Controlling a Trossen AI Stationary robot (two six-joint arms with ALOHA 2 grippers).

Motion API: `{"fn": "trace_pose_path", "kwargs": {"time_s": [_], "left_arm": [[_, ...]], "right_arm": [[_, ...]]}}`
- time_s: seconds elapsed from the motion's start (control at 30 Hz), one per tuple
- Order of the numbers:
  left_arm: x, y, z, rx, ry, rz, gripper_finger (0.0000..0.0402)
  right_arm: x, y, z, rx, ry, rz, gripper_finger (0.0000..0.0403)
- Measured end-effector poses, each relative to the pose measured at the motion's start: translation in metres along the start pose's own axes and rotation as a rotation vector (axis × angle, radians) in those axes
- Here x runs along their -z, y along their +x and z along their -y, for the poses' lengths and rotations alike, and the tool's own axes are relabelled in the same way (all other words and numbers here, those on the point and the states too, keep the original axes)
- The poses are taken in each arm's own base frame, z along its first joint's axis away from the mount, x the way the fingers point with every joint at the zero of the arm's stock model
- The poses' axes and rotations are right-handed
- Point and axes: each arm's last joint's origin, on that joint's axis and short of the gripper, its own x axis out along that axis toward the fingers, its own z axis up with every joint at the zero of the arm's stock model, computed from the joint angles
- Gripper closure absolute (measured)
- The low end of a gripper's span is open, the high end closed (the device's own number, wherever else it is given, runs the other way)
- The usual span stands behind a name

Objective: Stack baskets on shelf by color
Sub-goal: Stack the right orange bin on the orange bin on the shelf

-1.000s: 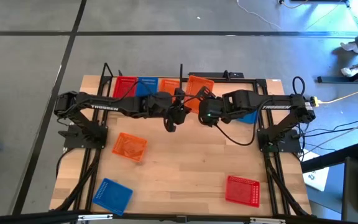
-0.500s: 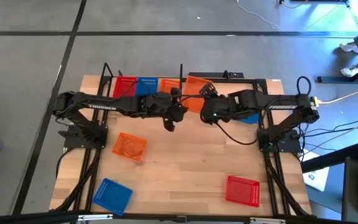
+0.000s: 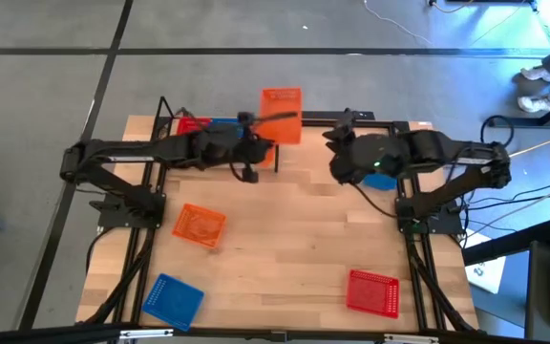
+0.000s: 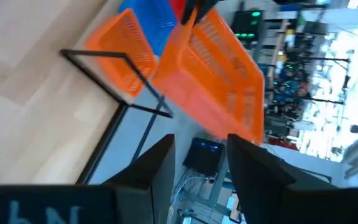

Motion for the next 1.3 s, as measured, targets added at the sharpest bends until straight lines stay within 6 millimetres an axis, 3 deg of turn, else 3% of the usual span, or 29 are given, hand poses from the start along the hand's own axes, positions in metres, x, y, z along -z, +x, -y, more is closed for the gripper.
{"fn": "trace_pose_path", "kwargs": {"time_s": [0.13, 0.4, 0.83, 1.3], "left_arm": [[0.015, -0.019, -0.016, 0.016, -0.050, -0.093, 0.0401], [0.049, -0.024, -0.024, 0.192, -0.149, -0.270, 0.0402], [0.086, 0.002, -0.038, 0.332, -0.165, -0.354, 0.0401], [0.118, 0.044, -0.028, 0.466, -0.113, -0.418, 0.0401]], "right_arm": [[0.009, -0.014, 0.008, 0.057, 0.058, 0.035, 0.0254], [0.020, -0.035, 0.022, 0.144, 0.222, 0.150, 0.0254], [0.023, -0.040, 0.025, 0.165, 0.306, 0.177, 0.0254], [0.023, -0.040, 0.025, 0.167, 0.324, 0.180, 0.0254]]}}
